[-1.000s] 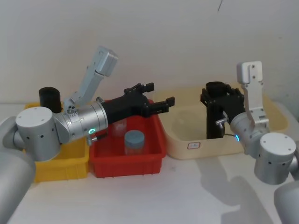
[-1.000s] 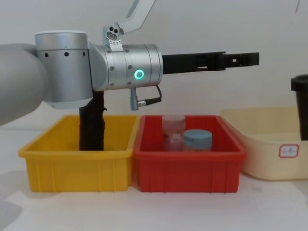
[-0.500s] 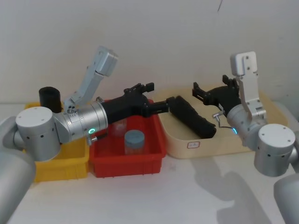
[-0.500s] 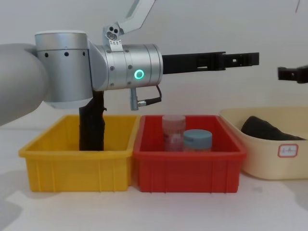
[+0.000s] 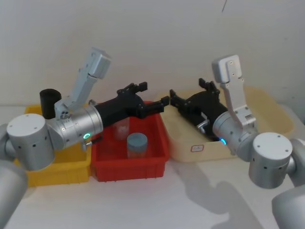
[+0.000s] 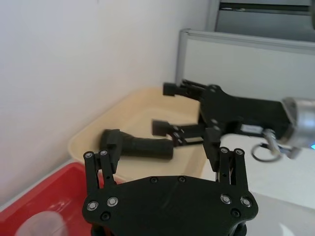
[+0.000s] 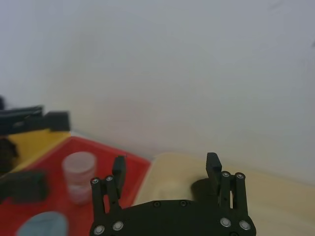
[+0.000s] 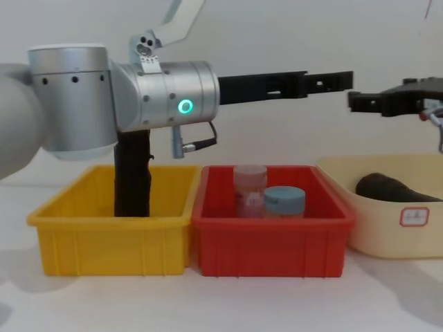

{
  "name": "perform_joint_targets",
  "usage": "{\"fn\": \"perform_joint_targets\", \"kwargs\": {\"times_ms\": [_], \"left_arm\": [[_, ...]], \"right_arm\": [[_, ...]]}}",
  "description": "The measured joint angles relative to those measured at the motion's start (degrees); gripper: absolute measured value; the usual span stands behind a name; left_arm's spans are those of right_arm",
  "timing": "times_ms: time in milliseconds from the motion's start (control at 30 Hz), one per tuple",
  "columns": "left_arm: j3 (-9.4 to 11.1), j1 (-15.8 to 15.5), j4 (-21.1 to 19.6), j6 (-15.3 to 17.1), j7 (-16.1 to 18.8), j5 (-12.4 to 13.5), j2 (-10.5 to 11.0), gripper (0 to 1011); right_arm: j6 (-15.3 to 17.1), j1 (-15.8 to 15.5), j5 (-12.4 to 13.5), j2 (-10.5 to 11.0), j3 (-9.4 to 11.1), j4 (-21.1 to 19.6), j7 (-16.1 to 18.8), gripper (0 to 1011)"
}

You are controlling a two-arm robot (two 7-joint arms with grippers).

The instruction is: Pick up the garbage bag with the one hand and transfer it to the other hand.

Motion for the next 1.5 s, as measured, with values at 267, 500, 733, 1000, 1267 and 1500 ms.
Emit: {"fn": "perform_joint_targets", "kwargs": {"times_ms": [267, 500, 733, 1000, 1267, 1500], "left_arm": [[-1.6, 4.4, -7.5, 0.1, 5.7, 0.9, 3.2, 1000], [-3.6, 9.0, -14.4, -0.1, 11.1, 2.1, 5.9, 1000], [-6.1, 14.2, -21.2, -1.0, 16.5, 3.5, 8.5, 1000], [-9.5, 20.6, -28.0, -2.5, 22.7, 5.2, 11.0, 1000], [-13.1, 26.4, -33.0, -4.5, 27.8, 6.8, 12.6, 1000], [-15.9, 30.8, -36.3, -6.4, 31.3, 7.9, 13.6, 1000]], "right_arm": [[1.2, -2.8, 1.0, -0.1, -2.1, -3.2, 2.1, 1000], [1.8, -4.2, 1.6, 0.0, -3.2, -4.7, 3.2, 1000], [2.0, -5.0, 2.1, 0.2, -4.4, -5.6, 4.2, 1000], [2.8, -5.1, 2.6, 0.4, -6.2, -6.3, 5.7, 1000], [5.0, -4.5, 2.6, 1.3, -8.3, -6.8, 7.5, 999], [7.0, -4.4, 2.4, 2.1, -10.2, -6.8, 8.6, 1000]]}}
